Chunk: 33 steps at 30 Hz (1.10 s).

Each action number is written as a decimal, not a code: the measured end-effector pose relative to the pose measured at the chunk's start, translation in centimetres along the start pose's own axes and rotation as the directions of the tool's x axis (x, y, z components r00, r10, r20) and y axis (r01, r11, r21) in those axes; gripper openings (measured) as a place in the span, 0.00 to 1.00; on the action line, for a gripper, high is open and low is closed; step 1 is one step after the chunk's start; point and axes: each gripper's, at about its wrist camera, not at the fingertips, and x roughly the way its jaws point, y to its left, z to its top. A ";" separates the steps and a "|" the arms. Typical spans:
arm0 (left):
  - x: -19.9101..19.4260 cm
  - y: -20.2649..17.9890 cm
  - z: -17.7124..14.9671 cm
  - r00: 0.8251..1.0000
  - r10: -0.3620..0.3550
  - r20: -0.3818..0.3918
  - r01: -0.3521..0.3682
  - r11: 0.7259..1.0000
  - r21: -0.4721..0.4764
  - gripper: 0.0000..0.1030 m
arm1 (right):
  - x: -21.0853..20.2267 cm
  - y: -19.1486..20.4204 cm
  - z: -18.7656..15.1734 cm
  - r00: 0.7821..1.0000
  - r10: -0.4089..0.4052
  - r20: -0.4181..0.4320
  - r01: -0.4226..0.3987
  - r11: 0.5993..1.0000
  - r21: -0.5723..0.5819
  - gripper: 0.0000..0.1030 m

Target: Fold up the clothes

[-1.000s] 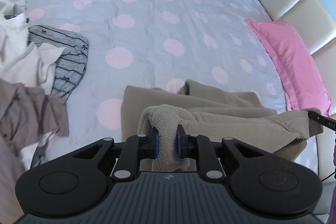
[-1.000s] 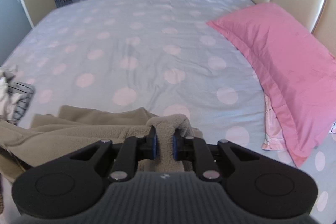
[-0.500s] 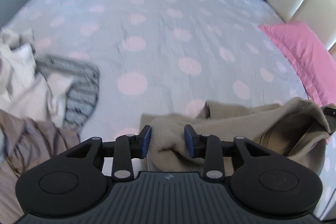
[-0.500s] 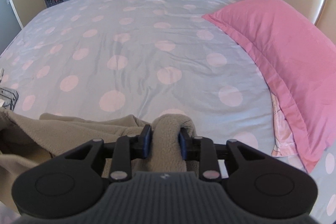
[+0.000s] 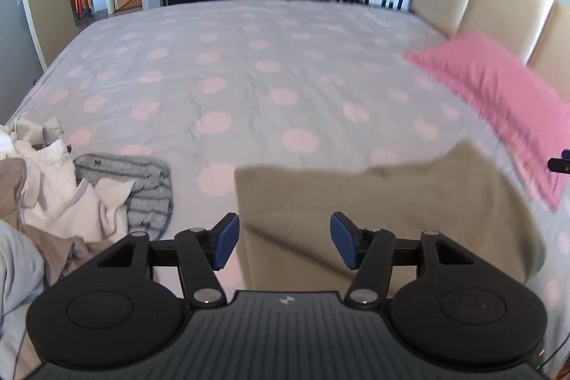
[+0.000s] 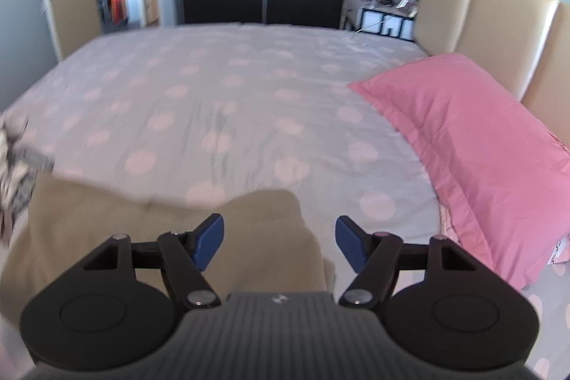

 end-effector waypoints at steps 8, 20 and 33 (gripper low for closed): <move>4.7 0.3 -1.4 0.999 -0.038 -0.038 0.034 0.995 -0.095 0.54 | 4.1 0.3 -4.3 0.995 0.029 -0.099 -0.029 1.000 -0.001 0.70; 14.4 -2.7 1.3 0.992 -0.070 -0.102 0.058 0.991 -0.117 0.52 | 11.6 3.6 0.6 0.989 0.137 -0.052 -0.134 0.990 0.052 0.70; 18.9 -3.7 1.1 0.988 -0.076 -0.134 0.061 0.992 -0.111 0.11 | 20.1 6.5 -0.8 0.967 0.105 -0.234 -0.111 0.994 -0.011 0.25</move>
